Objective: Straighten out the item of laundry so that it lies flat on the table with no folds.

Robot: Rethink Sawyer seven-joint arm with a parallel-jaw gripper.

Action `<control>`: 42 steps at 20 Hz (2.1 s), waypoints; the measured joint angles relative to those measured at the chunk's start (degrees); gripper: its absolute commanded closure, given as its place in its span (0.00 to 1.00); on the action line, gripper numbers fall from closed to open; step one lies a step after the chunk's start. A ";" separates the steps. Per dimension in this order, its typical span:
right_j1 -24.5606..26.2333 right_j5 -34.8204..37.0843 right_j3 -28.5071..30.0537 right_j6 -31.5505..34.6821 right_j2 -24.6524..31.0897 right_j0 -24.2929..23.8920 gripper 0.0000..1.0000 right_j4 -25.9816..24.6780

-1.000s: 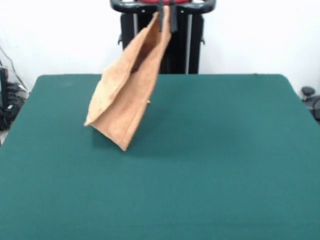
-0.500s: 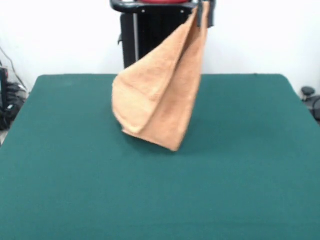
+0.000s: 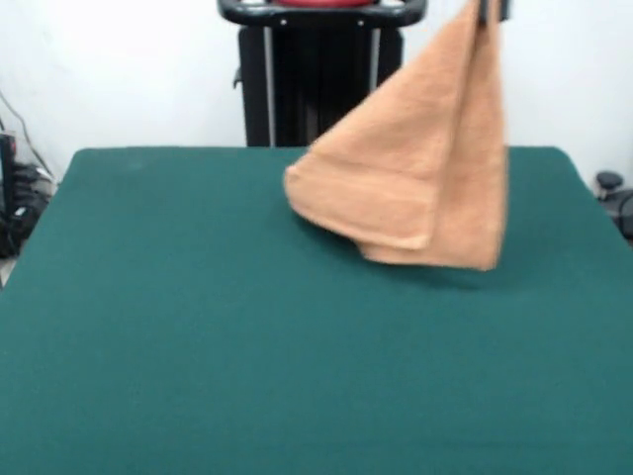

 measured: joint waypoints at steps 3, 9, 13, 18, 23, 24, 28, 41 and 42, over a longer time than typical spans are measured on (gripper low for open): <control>2.97 5.51 -4.38 7.34 -7.85 13.46 1.00 3.19; 6.25 13.79 -9.82 20.32 -15.43 25.10 1.00 6.45; 7.31 18.33 -12.97 27.43 -19.03 27.07 1.00 7.09; 7.59 19.99 -14.70 29.95 -21.19 26.95 1.00 7.10; 3.49 19.90 -13.12 29.70 -19.67 18.37 1.00 7.32; 2.22 19.77 -12.19 29.27 -18.73 15.26 1.00 7.92; -4.03 18.01 -5.63 20.60 -13.06 -3.42 1.00 15.33; -4.68 18.35 -2.90 -42.91 5.81 -53.58 1.00 21.16; -3.84 19.08 -3.96 -46.53 7.24 -55.59 1.00 20.16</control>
